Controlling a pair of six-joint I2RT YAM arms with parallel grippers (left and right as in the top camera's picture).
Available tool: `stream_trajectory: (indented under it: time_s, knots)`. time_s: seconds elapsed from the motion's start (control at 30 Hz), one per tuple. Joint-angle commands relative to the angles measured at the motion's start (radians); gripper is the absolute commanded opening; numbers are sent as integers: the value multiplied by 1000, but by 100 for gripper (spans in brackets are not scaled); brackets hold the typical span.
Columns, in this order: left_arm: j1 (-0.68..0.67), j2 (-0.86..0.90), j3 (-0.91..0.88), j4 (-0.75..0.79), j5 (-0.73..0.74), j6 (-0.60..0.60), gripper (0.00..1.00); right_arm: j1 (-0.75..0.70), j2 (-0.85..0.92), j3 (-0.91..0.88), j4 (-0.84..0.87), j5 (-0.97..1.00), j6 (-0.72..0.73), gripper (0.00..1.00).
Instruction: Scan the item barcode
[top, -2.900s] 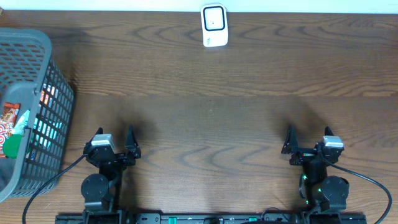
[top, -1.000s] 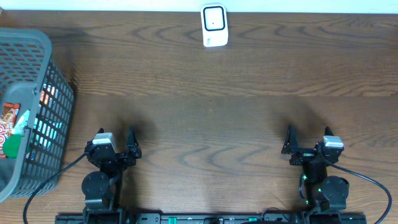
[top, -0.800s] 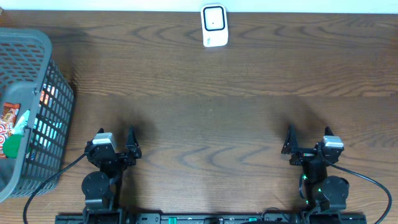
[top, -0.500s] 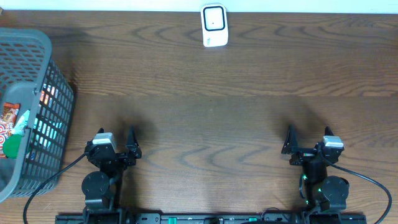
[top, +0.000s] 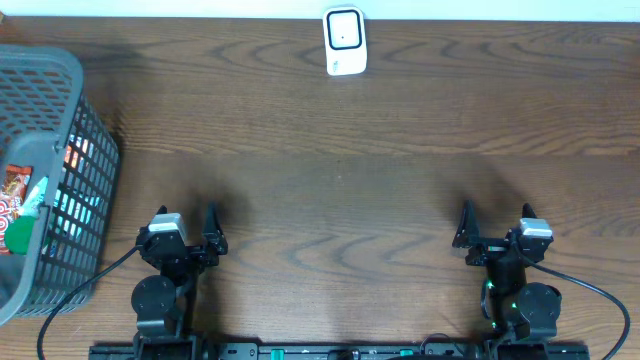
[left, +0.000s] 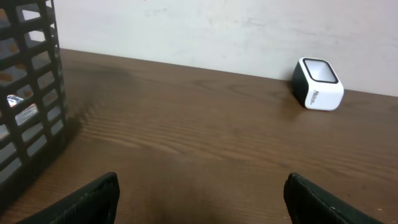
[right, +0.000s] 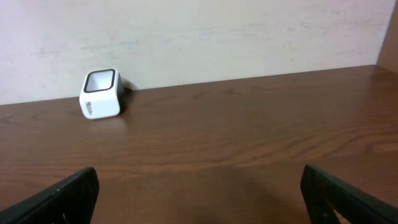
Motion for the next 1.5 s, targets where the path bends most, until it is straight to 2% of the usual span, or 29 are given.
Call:
stream_trajectory:
  time_s: [0.0, 0.1, 0.17, 0.23, 0.37, 0.5, 0.6, 0.73, 0.83, 0.9, 1.0, 1.07, 1.17, 1.33, 1.47]
  knots:
    - [2, 1, -25, -21, -13, 21, 85, 8, -5, -2, -3, 13, 15, 99]
    - [2, 1, -25, -13, -31, 19, 85, 8, -5, -2, -3, 13, 14, 99]
    - [2, 1, -25, 22, -7, -23, 85, 8, -5, -2, -3, 13, 14, 99]
    - [2, 1, -18, 69, 143, -4, 85, 8, -5, -2, -3, 13, 14, 99]
    - [2, 42, 71, 7, 238, -22, 85, 8, -5, -2, -3, 13, 14, 99]
    - [2, 208, 293, -66, 235, -21, 85, 8, -5, -2, -3, 13, 15, 99]
    - [2, 400, 552, -164, 234, -20, 85, 8, -5, -2, -3, 13, 14, 99]
    - [2, 692, 1002, -486, 232, -10, 85, 8, -5, -2, -3, 13, 14, 99]
    - [2, 851, 1254, -729, 256, -10, 85, 8, -5, -2, -3, 13, 14, 99]
    - [2, 930, 1351, -801, 268, -23, 85, 8, -5, -2, -3, 13, 14, 99]
    - [3, 999, 1421, -820, 287, -22, 85, 8, -5, -2, -3, 13, 14, 99]
    - [19, 1032, 1473, -832, 190, -77, 85, 8, -5, -2, -3, 13, 14, 99]
    - [97, 1095, 1602, -904, -19, -246, 85, 8, -5, -2, -3, 13, 14, 99]
    - [349, 1235, 1822, -1085, -31, -350, 86, 8, -5, -2, -3, 13, 15, 99]
    - [565, 1318, 1871, -1218, -32, -439, 85, 8, -5, -2, -3, 13, 14, 99]
